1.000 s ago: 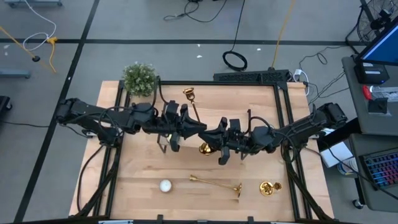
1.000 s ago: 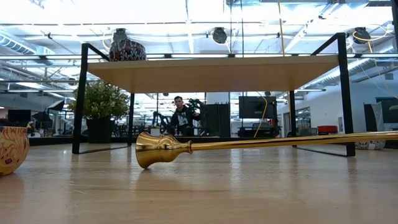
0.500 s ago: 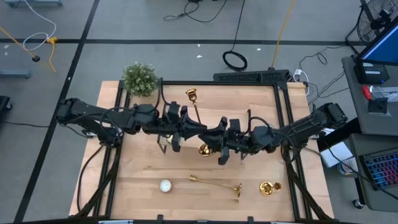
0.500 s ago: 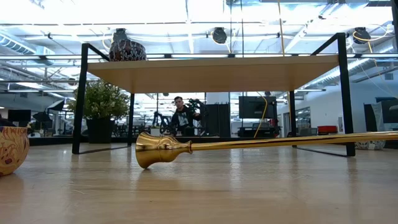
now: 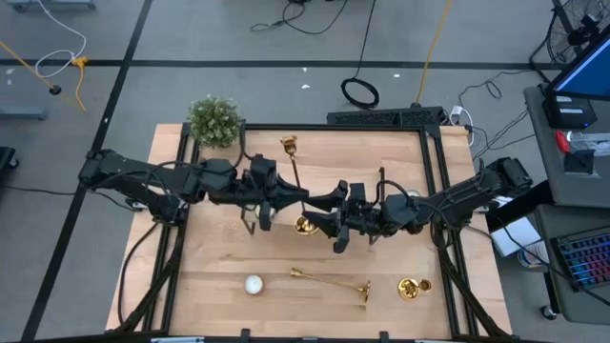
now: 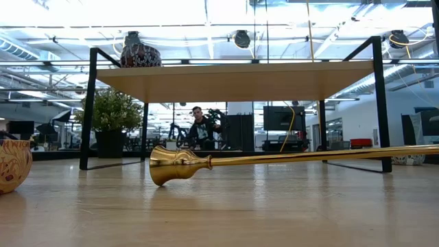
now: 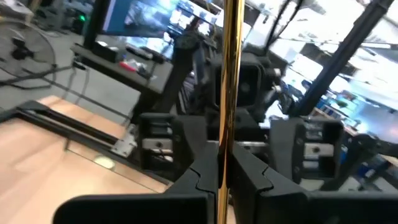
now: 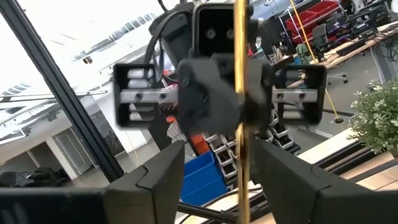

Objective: Pick & Place candle stick holders
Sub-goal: Put the left gold candle holder on the shelf

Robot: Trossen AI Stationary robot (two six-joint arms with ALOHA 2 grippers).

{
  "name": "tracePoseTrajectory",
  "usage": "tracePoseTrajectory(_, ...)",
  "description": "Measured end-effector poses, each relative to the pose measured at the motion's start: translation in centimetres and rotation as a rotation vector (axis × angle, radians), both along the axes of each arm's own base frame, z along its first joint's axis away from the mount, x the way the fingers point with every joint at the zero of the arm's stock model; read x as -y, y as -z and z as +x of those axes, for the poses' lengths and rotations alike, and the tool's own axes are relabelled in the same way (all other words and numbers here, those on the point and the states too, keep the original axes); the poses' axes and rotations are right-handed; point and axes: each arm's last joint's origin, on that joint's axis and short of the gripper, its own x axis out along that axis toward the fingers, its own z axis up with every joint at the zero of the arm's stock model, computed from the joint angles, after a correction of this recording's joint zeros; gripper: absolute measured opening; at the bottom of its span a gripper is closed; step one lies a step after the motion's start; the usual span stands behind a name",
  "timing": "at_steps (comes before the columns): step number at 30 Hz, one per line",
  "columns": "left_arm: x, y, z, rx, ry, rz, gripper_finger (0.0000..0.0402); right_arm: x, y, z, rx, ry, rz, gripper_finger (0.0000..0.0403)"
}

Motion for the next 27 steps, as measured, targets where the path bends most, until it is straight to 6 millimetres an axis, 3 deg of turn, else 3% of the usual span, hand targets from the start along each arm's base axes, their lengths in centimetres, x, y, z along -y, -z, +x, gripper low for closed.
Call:
tracePoseTrajectory(6, -0.4, -0.5, -1.3, -0.044, -0.069, 0.011, 0.0016, 0.1, 0.0, 0.0, -0.005, 0.028, -0.010, 0.0212)
tracePoseTrajectory(13, -1.1, 0.4, -2.8, -0.200, -0.222, 0.076, 0.0016, 0.1, -0.1, 0.0, 0.001, 0.032, -0.013, 0.0211)
tracePoseTrajectory(21, -2.0, 1.1, -3.0, -0.279, -0.383, 0.125, 0.0016, 0.2, -0.2, 0.0, 0.003, -0.024, -0.034, 0.0210)
tracePoseTrajectory(27, -2.6, 1.7, -3.3, -0.321, -0.556, 0.153, 0.0016, 1.5, -0.4, -0.4, -0.053, -0.073, -0.072, 0.0210)
